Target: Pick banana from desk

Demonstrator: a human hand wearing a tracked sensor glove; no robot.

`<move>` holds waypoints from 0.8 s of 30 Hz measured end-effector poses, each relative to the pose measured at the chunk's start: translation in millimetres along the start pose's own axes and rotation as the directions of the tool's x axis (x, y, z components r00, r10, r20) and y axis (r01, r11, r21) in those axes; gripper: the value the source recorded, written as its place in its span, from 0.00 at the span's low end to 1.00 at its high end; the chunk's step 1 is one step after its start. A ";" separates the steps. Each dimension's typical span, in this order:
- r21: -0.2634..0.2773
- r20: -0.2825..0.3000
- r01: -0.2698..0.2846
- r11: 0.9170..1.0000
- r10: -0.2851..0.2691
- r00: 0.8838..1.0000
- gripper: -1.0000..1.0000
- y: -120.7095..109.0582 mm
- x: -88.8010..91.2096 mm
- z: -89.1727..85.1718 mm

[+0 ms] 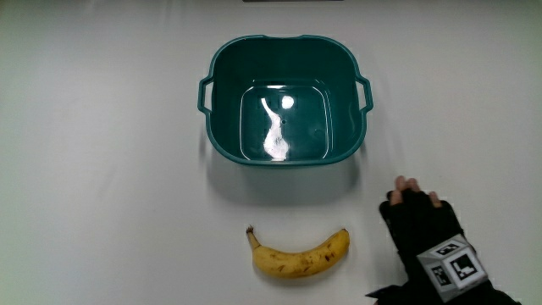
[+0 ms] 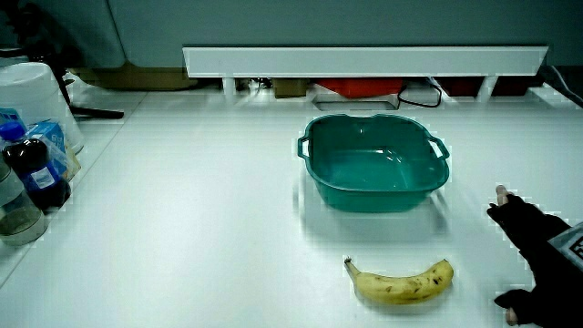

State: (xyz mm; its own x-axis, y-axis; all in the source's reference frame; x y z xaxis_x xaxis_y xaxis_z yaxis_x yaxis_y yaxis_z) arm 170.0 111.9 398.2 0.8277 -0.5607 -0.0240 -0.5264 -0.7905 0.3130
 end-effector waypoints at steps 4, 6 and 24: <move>-0.031 0.033 -0.071 0.997 0.072 0.997 0.50 13.7 -15.1 2.7; -0.136 -0.054 -0.100 0.986 0.094 0.994 0.50 20.2 -22.6 4.8; -0.056 -0.073 -0.286 0.957 0.282 0.957 0.50 65.7 -81.2 -12.4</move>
State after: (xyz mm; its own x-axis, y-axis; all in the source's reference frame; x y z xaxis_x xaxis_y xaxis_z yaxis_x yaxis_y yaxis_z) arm 70.6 108.5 432.5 0.6579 -0.7410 0.1345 -0.7293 -0.5822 0.3595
